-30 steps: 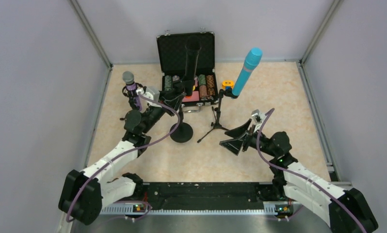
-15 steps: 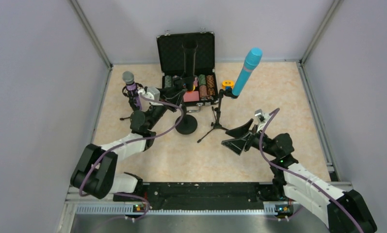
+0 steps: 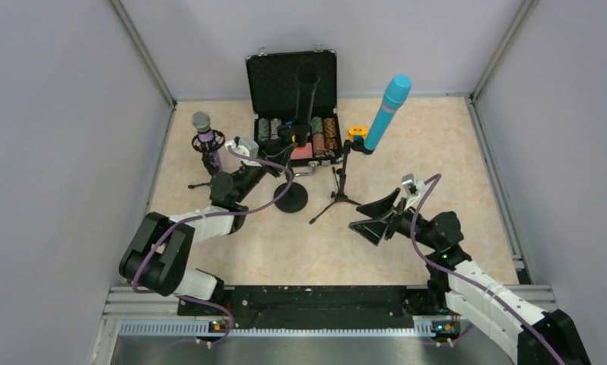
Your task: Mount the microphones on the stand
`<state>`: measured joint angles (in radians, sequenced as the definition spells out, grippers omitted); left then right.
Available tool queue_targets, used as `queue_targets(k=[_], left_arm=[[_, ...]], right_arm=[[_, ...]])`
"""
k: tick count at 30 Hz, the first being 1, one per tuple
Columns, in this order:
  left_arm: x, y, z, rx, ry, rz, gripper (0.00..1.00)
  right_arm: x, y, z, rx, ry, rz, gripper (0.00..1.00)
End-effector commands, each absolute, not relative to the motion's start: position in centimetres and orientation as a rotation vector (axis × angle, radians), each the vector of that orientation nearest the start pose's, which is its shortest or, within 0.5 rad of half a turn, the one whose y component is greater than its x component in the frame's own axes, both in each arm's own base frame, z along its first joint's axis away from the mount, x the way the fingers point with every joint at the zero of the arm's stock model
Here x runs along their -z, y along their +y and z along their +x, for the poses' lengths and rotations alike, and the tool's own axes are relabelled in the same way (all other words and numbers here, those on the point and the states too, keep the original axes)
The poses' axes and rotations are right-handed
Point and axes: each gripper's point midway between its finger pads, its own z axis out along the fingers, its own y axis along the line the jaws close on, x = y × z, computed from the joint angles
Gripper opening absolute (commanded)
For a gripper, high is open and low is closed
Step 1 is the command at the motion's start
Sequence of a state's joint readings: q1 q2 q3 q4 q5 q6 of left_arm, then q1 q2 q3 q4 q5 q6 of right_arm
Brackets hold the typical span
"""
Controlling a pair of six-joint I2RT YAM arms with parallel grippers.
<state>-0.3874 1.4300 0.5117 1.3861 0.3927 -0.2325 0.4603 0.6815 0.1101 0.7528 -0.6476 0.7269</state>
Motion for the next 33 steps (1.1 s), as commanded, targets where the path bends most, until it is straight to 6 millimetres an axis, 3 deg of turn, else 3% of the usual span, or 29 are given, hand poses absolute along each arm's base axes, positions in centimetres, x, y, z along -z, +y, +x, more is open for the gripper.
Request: queue_targets(k=[1, 19, 22, 28, 33], left_arm=[[-34.2, -21.1, 32.5, 0.712, 0.826, 0.442, 0.00], [-32.5, -21.8, 32.7, 0.719, 0.857, 0.490, 0.01], [-32.4, -21.9, 32.8, 0.725, 0.863, 0.486, 0.13], [-32.5, -21.8, 32.9, 0.717, 0.868, 0.485, 0.53], [-32.7, -21.6, 32.8, 0.706, 0.865, 0.482, 0.72]], right_arm=[[-20.6, 22.4, 17.6, -1.361, 1.513, -0.401, 0.94], [-19.9, 22.5, 17.9, -1.352, 1.532, -0.396, 0.94], [-19.8, 22.5, 18.0, -1.350, 1.534, -0.396, 0.94], [-19.8, 22.7, 18.1, -1.356, 1.537, -0.397, 0.94], [-19.7, 22.6, 18.2, -1.352, 1.538, -0.388, 0.94]])
